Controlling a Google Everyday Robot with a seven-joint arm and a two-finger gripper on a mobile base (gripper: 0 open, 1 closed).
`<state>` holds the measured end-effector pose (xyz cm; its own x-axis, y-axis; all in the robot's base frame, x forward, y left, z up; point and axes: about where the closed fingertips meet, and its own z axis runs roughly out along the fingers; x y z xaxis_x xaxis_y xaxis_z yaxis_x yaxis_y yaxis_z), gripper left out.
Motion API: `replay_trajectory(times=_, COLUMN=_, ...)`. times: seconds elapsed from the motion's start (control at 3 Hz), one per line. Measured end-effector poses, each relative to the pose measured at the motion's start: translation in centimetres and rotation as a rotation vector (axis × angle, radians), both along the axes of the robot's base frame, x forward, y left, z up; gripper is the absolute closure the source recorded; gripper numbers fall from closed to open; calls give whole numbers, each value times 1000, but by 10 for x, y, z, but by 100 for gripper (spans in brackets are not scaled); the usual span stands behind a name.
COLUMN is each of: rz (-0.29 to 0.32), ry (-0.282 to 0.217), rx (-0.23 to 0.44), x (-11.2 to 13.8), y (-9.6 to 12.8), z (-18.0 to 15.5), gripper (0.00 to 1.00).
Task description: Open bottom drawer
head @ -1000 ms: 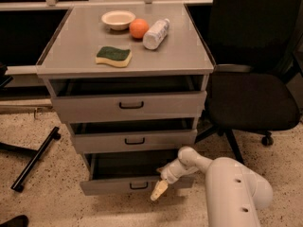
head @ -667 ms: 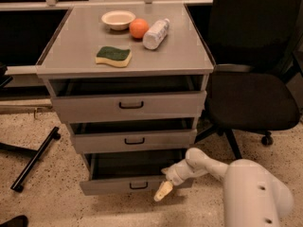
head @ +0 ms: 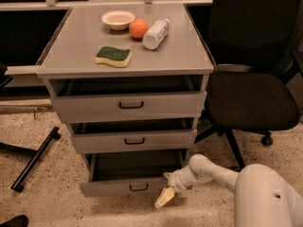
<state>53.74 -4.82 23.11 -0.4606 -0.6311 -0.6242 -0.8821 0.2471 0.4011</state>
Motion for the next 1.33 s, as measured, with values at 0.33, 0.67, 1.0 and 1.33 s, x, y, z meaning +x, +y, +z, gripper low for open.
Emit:
replay_trajectory(times=0.33, rz=0, ry=0, rx=0, x=0, y=0, z=3, gripper=0)
replay_trajectory(times=0.67, rz=66, ry=-35, rx=-12, x=24, y=19, z=4, gripper=0)
replay_trajectory(times=1.0, rz=111, ry=-19, rx=-13, x=37, y=31, z=-9, gripper=0)
replay_trajectory(times=1.33, rz=140, ry=-3, rx=-12, x=39, y=37, z=-17, gripper=0)
